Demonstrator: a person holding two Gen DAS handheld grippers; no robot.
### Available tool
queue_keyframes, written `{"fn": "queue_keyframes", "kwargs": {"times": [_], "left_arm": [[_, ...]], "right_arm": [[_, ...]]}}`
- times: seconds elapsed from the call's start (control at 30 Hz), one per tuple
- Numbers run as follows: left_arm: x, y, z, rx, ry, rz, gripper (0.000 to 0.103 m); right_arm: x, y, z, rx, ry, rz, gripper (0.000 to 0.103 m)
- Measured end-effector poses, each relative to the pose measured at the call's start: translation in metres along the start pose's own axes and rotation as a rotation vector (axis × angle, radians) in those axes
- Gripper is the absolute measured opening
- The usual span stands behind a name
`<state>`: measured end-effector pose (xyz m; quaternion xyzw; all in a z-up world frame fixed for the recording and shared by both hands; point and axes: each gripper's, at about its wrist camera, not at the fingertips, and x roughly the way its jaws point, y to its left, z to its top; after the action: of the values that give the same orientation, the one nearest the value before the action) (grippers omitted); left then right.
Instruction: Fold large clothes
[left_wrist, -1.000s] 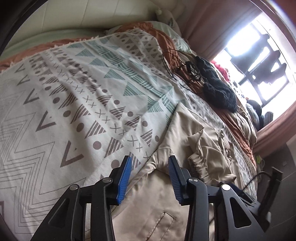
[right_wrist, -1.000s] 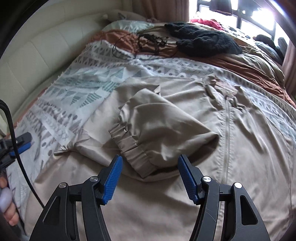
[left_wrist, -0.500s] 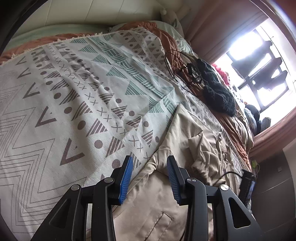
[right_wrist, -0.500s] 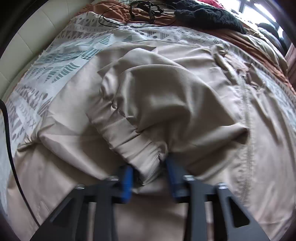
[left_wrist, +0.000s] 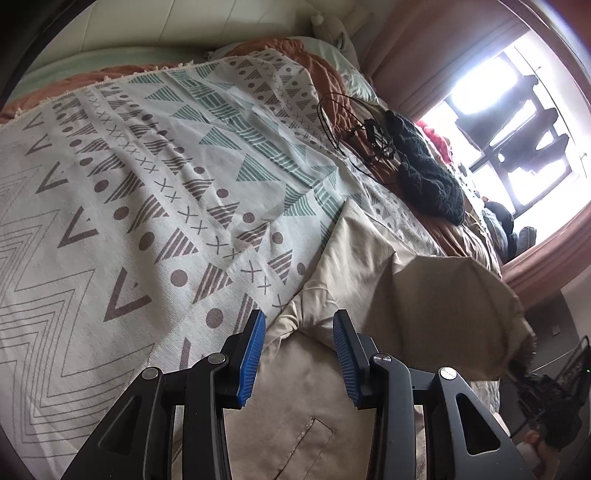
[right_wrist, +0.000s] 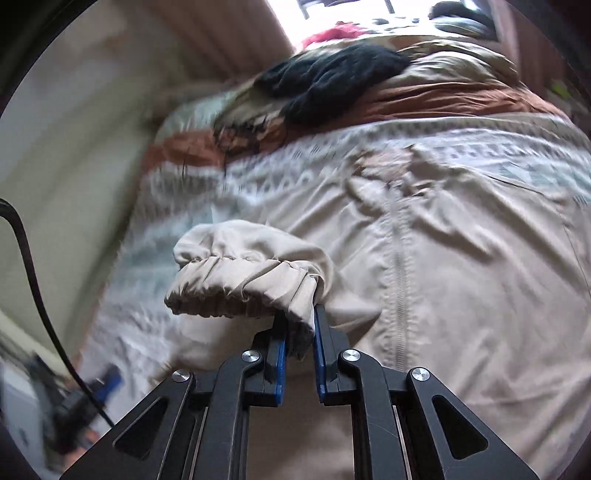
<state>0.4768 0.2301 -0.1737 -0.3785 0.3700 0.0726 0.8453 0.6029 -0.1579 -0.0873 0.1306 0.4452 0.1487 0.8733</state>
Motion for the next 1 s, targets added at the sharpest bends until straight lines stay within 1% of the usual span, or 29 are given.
{"fn": "queue_keyframes", "kwargs": {"times": [0.07, 0.1, 0.17, 0.2, 0.23, 0.27, 0.3, 0.33, 0.37, 0.4, 0.43, 0.47, 0.53, 0.6, 0.7, 0.8, 0.9, 1.0], "left_arm": [[0.002, -0.003, -0.001, 0.006, 0.005, 0.002, 0.040], [0.004, -0.005, -0.002, 0.012, 0.010, 0.003, 0.040], [0.008, -0.009, -0.005, 0.027, 0.019, 0.006, 0.040], [0.009, -0.010, -0.005, 0.034, 0.022, 0.007, 0.040], [0.011, -0.012, -0.007, 0.044, 0.026, 0.010, 0.040], [0.012, -0.015, -0.008, 0.054, 0.028, 0.015, 0.040], [0.012, -0.016, -0.008, 0.059, 0.028, 0.019, 0.040], [0.013, -0.017, -0.009, 0.065, 0.027, 0.027, 0.040], [0.015, -0.018, -0.010, 0.069, 0.028, 0.037, 0.040], [0.016, -0.018, -0.010, 0.071, 0.029, 0.046, 0.040], [0.017, -0.018, -0.011, 0.072, 0.031, 0.053, 0.040], [0.020, -0.019, -0.012, 0.077, 0.036, 0.061, 0.040], [0.024, -0.020, -0.014, 0.089, 0.043, 0.075, 0.040], [0.027, -0.022, -0.015, 0.107, 0.045, 0.098, 0.040], [0.036, -0.023, -0.016, 0.142, 0.040, 0.159, 0.040], [0.054, -0.021, -0.019, 0.186, 0.074, 0.239, 0.040], [0.067, -0.014, -0.021, 0.202, 0.103, 0.300, 0.040], [0.073, -0.011, -0.022, 0.206, 0.109, 0.313, 0.040]], "right_arm": [[-0.016, -0.014, 0.001, 0.056, -0.040, 0.022, 0.013], [-0.027, -0.024, -0.001, 0.095, -0.068, 0.019, 0.013], [-0.032, -0.040, -0.004, 0.162, -0.088, 0.016, 0.013], [-0.035, -0.055, -0.011, 0.225, -0.092, 0.018, 0.014], [-0.034, -0.064, -0.014, 0.256, -0.091, 0.012, 0.016], [-0.031, -0.079, -0.022, 0.314, -0.078, -0.011, 0.019], [-0.029, -0.089, -0.027, 0.351, -0.070, -0.021, 0.024], [-0.025, -0.104, -0.037, 0.403, -0.063, -0.022, 0.031], [-0.022, -0.117, -0.045, 0.438, -0.064, -0.011, 0.036], [-0.018, -0.128, -0.054, 0.460, -0.068, -0.016, 0.048], [-0.017, -0.136, -0.057, 0.469, -0.065, -0.033, 0.053], [-0.010, -0.148, -0.064, 0.484, -0.046, -0.087, 0.053], [-0.003, -0.161, -0.069, 0.503, -0.011, -0.118, 0.053], [0.002, -0.173, -0.073, 0.539, 0.004, -0.082, 0.053], [0.010, -0.180, -0.076, 0.576, 0.014, -0.029, 0.053], [0.017, -0.185, -0.078, 0.579, 0.013, -0.037, 0.053], [0.022, -0.194, -0.078, 0.600, -0.003, -0.012, 0.053], [0.026, -0.203, -0.078, 0.622, -0.012, 0.021, 0.053]]}}
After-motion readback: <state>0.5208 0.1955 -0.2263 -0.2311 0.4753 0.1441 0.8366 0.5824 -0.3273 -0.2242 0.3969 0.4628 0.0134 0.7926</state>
